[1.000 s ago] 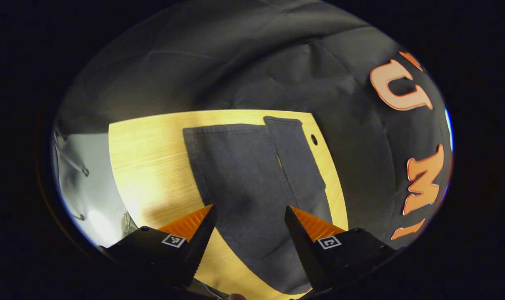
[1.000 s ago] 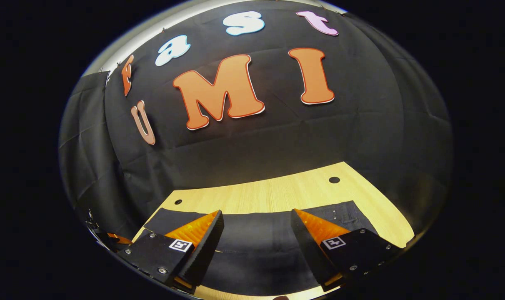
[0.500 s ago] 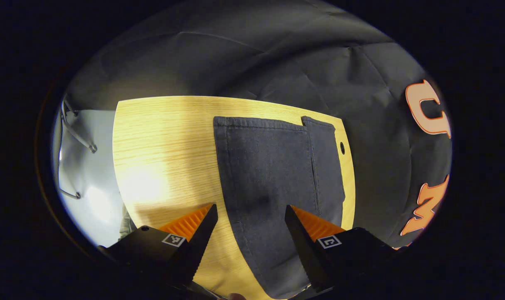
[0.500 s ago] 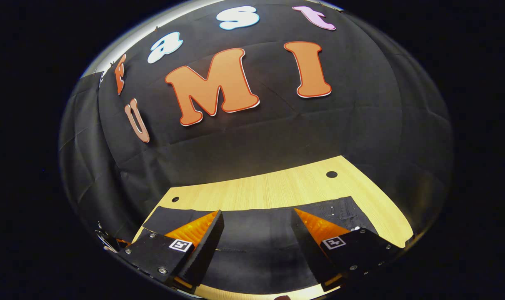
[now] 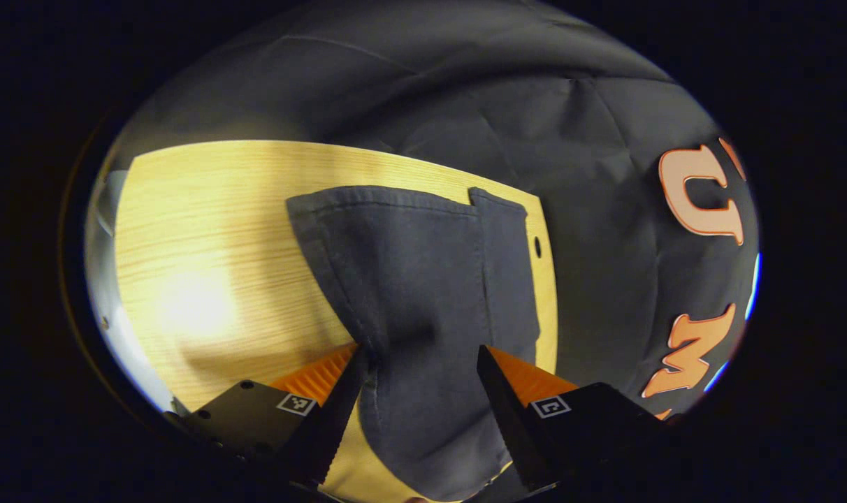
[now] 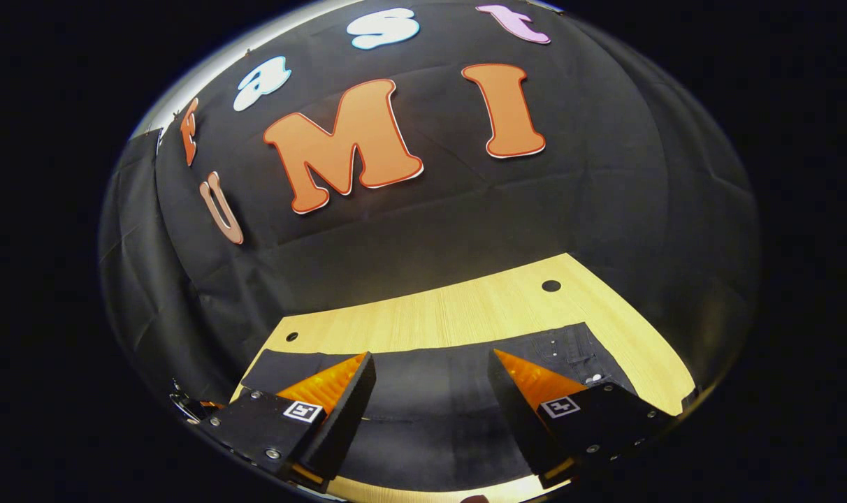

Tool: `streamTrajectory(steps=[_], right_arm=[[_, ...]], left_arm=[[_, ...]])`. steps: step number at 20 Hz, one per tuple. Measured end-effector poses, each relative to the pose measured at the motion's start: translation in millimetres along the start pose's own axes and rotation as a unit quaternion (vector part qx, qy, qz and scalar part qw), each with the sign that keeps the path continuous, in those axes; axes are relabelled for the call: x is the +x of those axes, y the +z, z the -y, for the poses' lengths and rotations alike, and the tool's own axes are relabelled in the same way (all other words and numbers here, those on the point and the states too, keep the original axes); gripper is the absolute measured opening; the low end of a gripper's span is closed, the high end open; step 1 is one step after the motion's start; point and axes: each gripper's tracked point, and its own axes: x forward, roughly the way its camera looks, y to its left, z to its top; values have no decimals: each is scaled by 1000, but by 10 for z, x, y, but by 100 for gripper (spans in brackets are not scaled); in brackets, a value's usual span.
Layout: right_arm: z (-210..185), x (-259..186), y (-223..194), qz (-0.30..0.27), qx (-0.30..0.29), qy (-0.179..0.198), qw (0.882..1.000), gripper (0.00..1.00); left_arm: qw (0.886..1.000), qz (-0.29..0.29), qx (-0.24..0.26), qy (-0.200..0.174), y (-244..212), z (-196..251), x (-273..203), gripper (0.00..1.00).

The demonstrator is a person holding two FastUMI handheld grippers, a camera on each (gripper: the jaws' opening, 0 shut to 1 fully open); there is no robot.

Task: Grasp the waist and the cuffs of the jeans and fold them to make the two legs overlap; first hold the waist and fold one-third of the jeans toward the cuffs, then hold the cuffs and fold the remaining one-third in the same direction to finish folding.

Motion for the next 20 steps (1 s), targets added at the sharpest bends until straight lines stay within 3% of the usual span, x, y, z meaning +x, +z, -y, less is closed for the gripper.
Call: streamTrajectory(steps=[3, 4, 5, 6, 10, 14, 17, 20], right_arm=[[17, -36, 26, 3, 11, 2, 1000, 98], [43, -44, 19, 2, 16, 1, 1000, 97], [72, -59, 4, 0, 20, 1, 1000, 98], [99, -72, -8, -2, 24, 0, 1000, 97], [210, -158, -64, -6, 62, 5, 998, 98], [470, -306, -209, -16, 177, 10, 984, 97], [1073, -382, -594, -37, 239, -64, 968, 97], [1458, -529, -983, -67, 322, -92, 940, 98]], left_arm=[[1000, -7, -7, -26, 17, 57, 125, 92], [999, -11, -15, -31, -9, 80, 159, 78], [999, -9, -25, -36, 7, 92, 214, 72], [999, -10, -32, -33, -37, 85, 276, 72], [996, -42, -76, -21, -140, 82, 431, 7], [999, -37, -25, -25, -114, 160, 200, 7], [999, -40, -6, -28, -105, 254, 95, 7], [999, -41, 3, -28, -99, 278, 3, 7]])
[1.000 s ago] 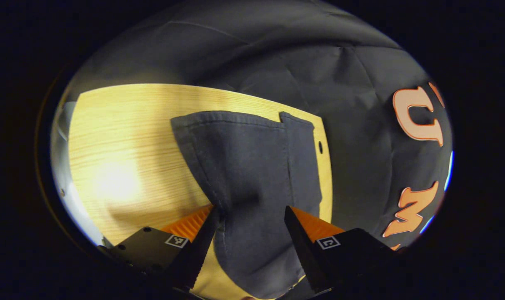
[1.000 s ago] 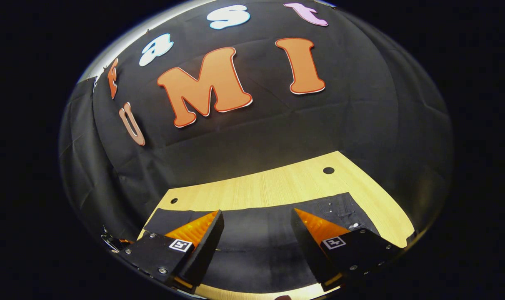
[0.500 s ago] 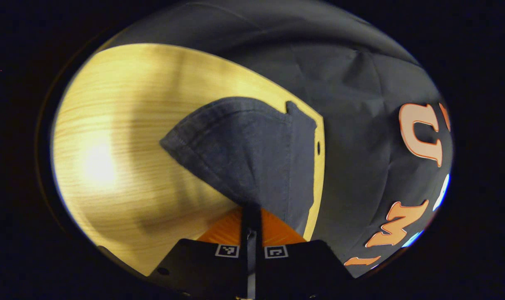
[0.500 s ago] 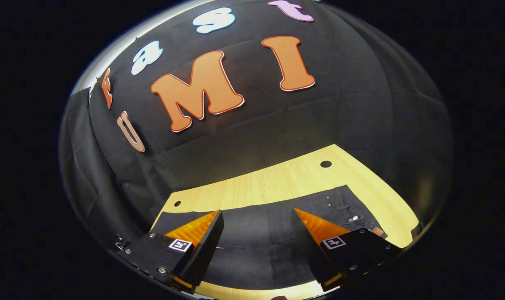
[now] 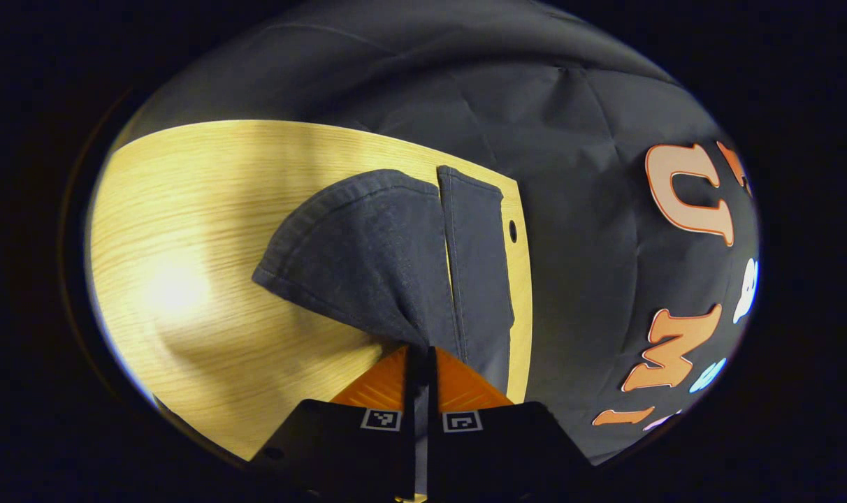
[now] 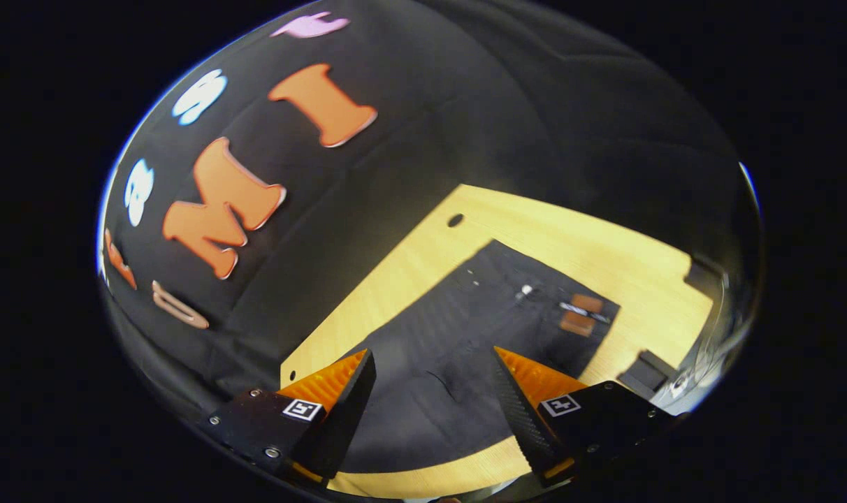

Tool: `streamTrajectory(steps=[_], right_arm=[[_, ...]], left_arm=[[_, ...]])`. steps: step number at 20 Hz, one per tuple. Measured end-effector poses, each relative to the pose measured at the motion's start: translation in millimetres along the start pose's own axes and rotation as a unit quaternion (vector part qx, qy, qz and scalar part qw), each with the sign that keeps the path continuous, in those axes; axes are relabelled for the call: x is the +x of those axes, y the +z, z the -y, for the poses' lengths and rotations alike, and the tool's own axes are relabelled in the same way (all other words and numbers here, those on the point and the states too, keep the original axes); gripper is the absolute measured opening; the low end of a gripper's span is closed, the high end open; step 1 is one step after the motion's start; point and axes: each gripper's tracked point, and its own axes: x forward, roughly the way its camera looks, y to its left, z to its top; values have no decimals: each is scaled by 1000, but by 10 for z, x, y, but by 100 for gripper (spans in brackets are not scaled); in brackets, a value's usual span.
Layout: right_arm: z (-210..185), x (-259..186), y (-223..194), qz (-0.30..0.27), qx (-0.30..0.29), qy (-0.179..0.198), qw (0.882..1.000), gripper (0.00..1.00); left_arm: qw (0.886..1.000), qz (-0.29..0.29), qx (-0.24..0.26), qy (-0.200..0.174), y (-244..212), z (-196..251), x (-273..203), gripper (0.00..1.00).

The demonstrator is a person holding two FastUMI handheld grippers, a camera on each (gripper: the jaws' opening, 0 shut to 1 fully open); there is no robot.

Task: Grasp the waist and the cuffs of the jeans and fold them to make the two legs overlap; first hold the waist and fold one-third of the jeans toward the cuffs, then hold the cuffs and fold the remaining one-third in the same direction to finish folding.

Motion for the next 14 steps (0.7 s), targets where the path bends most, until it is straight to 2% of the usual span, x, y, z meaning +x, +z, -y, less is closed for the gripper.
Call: streamTrajectory(steps=[3, 5, 8, 14], right_arm=[[599, 44, -114, -28, 55, -42, 997, 98], [848, 129, -272, -55, 78, -68, 993, 98], [1094, 358, -457, -84, 83, -105, 987, 98], [1381, 683, -433, -103, 101, -137, 980, 99]], left_arm=[[1000, -2, 2, 0, -43, 22, -65, 7], [1000, -4, 8, 4, -57, 38, -86, 7], [1000, -3, 14, 7, -61, 65, -94, 7], [1000, -3, 13, 8, -83, 108, -104, 7]])
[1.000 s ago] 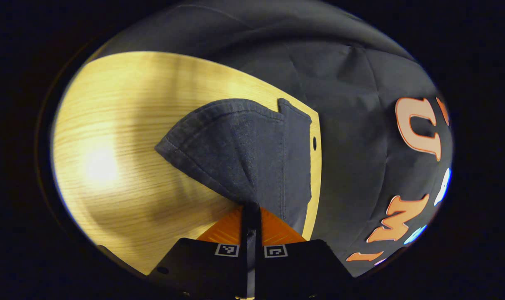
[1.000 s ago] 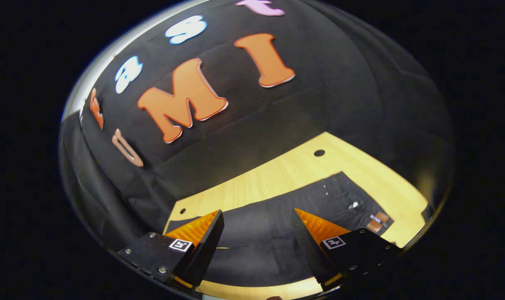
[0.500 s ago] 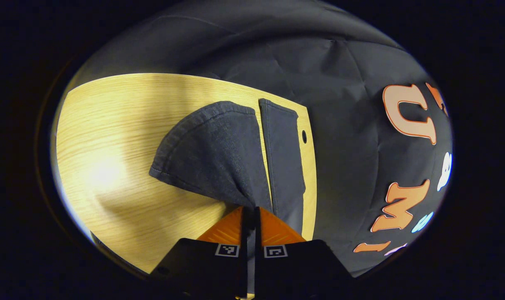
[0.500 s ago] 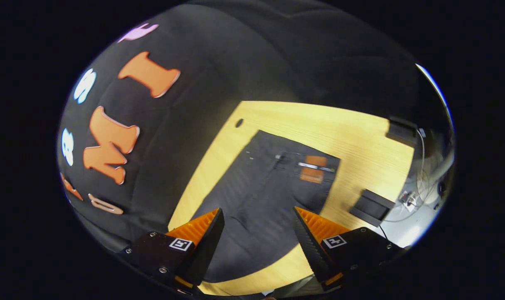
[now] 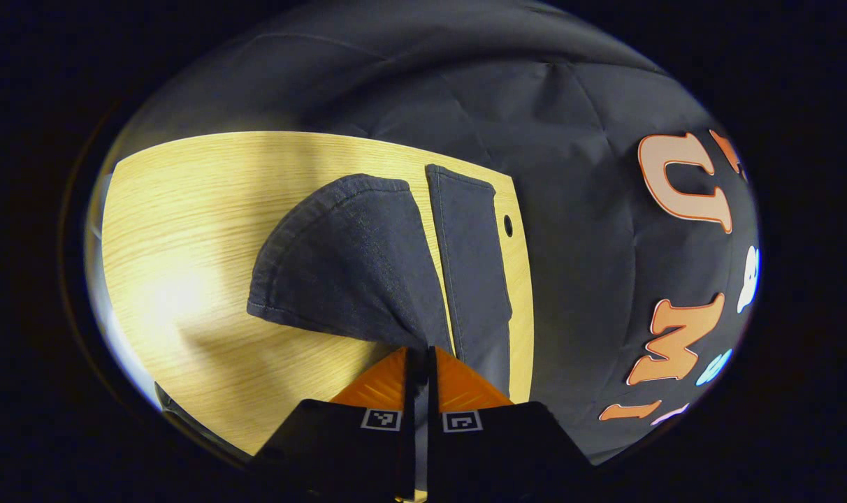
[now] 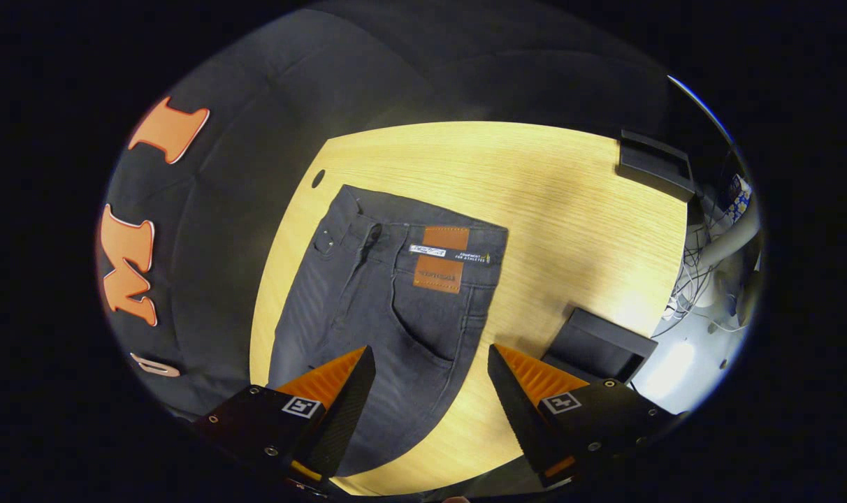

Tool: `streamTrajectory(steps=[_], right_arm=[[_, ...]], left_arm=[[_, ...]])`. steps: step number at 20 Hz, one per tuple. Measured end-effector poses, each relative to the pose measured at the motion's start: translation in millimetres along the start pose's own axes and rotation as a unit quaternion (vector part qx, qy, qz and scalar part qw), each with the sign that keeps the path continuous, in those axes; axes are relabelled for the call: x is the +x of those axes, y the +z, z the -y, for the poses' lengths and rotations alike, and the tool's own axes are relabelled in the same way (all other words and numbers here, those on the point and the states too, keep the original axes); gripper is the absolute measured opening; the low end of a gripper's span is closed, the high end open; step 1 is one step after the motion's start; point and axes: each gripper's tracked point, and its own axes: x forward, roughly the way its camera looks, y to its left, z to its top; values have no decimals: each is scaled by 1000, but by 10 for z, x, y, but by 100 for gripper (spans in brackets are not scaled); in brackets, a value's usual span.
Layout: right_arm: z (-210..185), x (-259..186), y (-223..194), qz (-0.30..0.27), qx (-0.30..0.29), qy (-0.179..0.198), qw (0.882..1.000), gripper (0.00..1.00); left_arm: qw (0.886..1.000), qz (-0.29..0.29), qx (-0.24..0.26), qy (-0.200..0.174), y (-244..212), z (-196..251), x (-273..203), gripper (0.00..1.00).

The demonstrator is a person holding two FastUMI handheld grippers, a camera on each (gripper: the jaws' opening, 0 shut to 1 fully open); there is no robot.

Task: Grasp the waist and the cuffs of the jeans and fold them to make the two legs overlap; first hold the waist and fold one-third of the jeans toward the cuffs, then hold the cuffs and fold the remaining one-third in the same direction to finish folding.

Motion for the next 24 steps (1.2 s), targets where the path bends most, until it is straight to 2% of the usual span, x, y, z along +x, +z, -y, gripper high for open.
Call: streamTrajectory(steps=[2, 6, 9, 14, 15, 16, 17, 20, 22, 23, 24], right_arm=[[47, 70, 4, -7, 4, -8, 1000, 99], [-15, 161, 34, -13, 19, 12, 1000, 98], [-51, 176, 68, -10, 21, 34, 999, 93], [-160, 302, 17, 5, -15, 62, 998, 86], [-193, 349, -12, 6, -19, 65, 998, 74], [-244, 372, -5, 7, -18, 77, 997, 79], [-229, 436, -23, 4, -22, 76, 997, 70], [-298, 507, -127, -13, -4, 98, 995, 33], [-314, 445, -81, -9, 5, 107, 994, 32], [-362, 436, -110, -14, 5, 115, 993, 9], [-359, 413, -117, -13, 2, 112, 994, 9]], left_arm=[[1000, 0, -2, 2, 11, -5, 15, 7], [1000, -1, -5, 1, 21, -10, 16, 7], [1000, -5, -6, 0, 11, -8, 37, 7], [1000, -9, -5, -1, 1, -2, 73, 7], [1000, -9, -3, -1, 8, -1, 90, 7], [1000, -10, -2, -1, 6, 5, 83, 7], [1000, -10, -2, -2, 19, 4, 78, 7], [1000, -9, -2, -5, 20, 17, 74, 7], [1000, -10, -9, -9, 28, 23, 54, 7], [1000, -9, -11, -12, 45, 37, 15, 7], [1000, -7, -13, -9, 57, 29, 0, 7]])
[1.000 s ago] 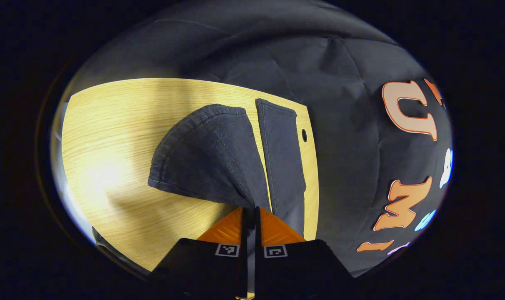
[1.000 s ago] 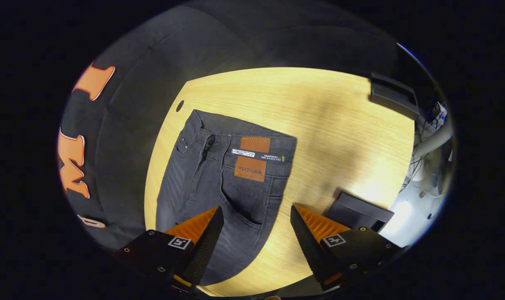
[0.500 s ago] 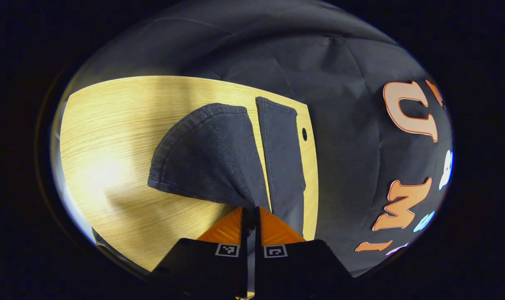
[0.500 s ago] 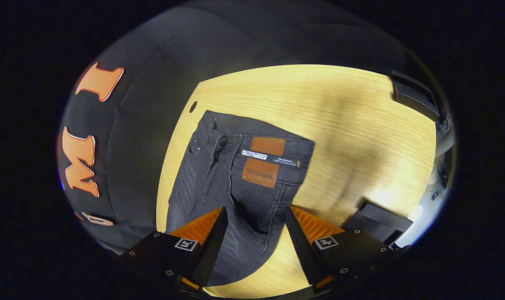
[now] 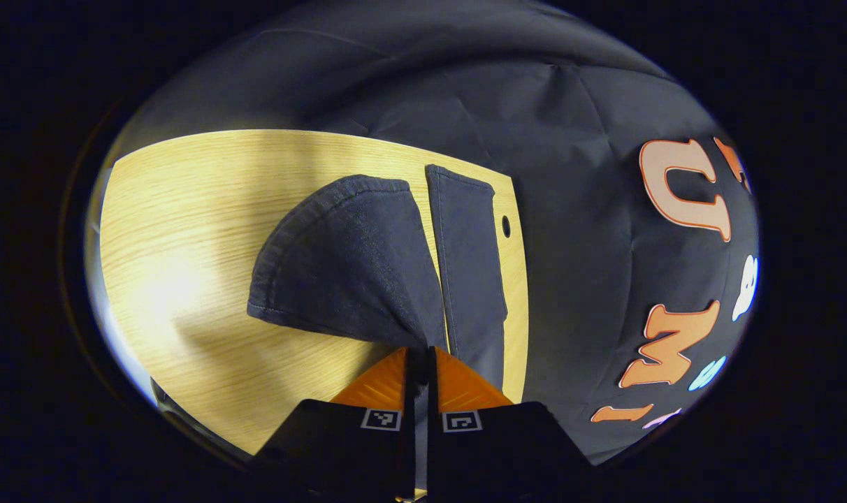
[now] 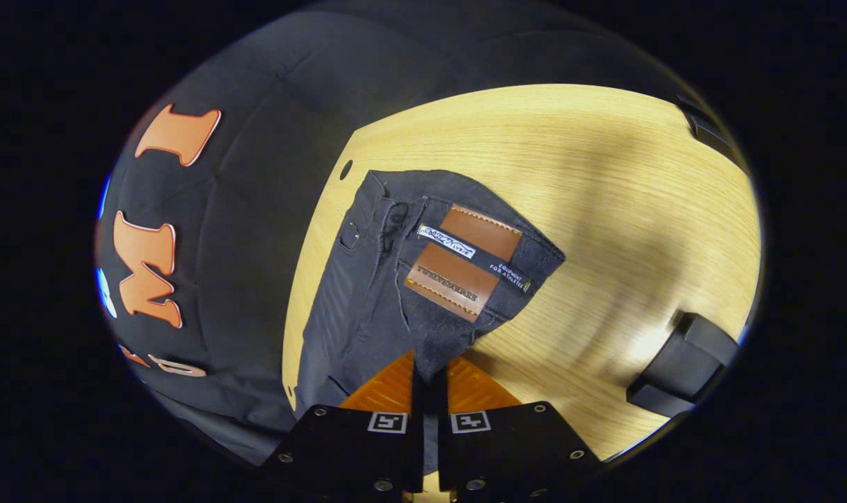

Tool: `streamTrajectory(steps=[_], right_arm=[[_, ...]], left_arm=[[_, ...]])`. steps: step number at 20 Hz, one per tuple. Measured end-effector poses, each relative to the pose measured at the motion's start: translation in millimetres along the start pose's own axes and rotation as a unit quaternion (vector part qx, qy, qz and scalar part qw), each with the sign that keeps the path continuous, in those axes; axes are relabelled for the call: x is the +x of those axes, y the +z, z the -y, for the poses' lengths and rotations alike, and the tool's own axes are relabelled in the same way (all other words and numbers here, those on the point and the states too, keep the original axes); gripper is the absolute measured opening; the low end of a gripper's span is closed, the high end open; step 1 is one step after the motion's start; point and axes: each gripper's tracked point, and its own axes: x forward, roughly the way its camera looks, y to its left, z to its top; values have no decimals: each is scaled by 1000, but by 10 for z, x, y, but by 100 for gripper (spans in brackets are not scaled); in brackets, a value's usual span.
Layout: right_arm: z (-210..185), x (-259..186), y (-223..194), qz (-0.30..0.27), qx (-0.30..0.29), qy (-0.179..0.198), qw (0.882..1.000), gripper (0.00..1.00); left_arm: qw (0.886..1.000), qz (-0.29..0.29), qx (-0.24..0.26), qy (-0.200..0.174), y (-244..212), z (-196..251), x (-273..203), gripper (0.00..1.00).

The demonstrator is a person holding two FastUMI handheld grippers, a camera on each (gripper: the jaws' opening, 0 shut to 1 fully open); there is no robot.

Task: Grasp the waist and the cuffs of the jeans and fold them to make the two legs overlap; first hold the waist and fold one-third of the jeans toward the cuffs, then hold the cuffs and fold the remaining one-third in the same direction to finish folding.

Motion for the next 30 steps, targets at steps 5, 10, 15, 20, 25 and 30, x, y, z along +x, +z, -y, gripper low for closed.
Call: streamTrajectory(steps=[5, 10, 15, 20, 25, 30], right_arm=[[-278, -144, 72, -4, -32, 19, 999, 8], [-392, -300, 227, -7, -33, 45, 998, 9], [-696, -221, 491, -5, -37, 56, 998, 8], [-999, 172, 727, -19, -26, 35, 999, 8], [-1226, 683, 885, -49, -15, 11, 999, 8], [-1365, 1175, 1018, -70, -33, -16, 997, 8]], left_arm=[[1000, 5, 18, -4, 98, 202, -226, 7], [1000, -12, 14, 24, 78, 520, -303, 7], [985, -37, 84, 146, 211, 525, -212, 7], [963, -84, 73, 246, 327, 523, 105, 7], [933, -131, 95, 322, 525, 618, 616, 7], [916, -151, 142, 342, 721, 1091, 1335, 7]])
